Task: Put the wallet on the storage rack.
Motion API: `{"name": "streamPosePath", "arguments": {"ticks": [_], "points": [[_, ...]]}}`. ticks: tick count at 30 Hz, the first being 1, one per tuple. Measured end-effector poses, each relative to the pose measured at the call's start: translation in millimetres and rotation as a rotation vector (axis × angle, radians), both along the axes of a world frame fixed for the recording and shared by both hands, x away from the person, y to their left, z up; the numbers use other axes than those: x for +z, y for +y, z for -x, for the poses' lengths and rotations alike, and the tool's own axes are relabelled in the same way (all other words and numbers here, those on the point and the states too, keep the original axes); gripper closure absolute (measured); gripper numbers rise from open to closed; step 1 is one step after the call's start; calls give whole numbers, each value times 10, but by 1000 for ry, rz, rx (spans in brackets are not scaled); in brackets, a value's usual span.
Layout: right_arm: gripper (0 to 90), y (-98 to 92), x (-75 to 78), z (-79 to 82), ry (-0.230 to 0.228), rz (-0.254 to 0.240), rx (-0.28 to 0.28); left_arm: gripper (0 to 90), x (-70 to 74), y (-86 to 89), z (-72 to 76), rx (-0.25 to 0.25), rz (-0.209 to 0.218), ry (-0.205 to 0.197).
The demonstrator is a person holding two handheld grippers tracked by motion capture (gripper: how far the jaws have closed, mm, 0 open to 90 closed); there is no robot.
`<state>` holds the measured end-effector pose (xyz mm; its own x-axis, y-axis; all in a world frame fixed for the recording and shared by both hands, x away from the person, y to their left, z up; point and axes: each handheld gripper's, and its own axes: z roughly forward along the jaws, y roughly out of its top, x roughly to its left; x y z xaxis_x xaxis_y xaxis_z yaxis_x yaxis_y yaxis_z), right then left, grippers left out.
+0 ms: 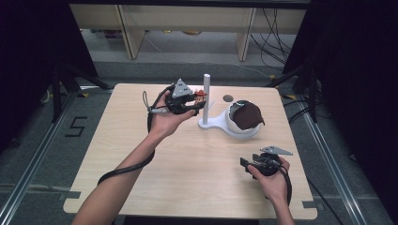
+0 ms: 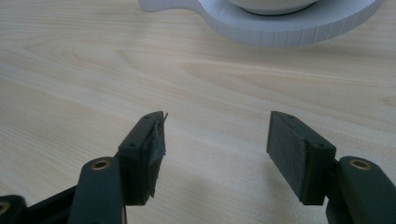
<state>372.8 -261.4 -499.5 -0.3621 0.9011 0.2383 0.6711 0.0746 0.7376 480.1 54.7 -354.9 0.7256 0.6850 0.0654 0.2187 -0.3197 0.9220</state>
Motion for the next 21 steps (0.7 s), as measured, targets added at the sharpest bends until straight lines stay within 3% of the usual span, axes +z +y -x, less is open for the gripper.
{"name": "streamPosePath", "arguments": {"ticks": [12, 17, 18, 21], "points": [[379, 0, -4, 0, -3, 2, 3, 571, -66, -3, 22, -7, -23, 5], [379, -1, -3, 2, -1, 3, 1, 571, -86, -4, 36, -3, -13, 7], [379, 0, -4, 2, -1, 2, 1, 571, -82, 6, 36, -5, -28, 7], [379, 15, 0, 9, 9, -6, -5, 571, -98, -1, 36, -3, -15, 6]]}}
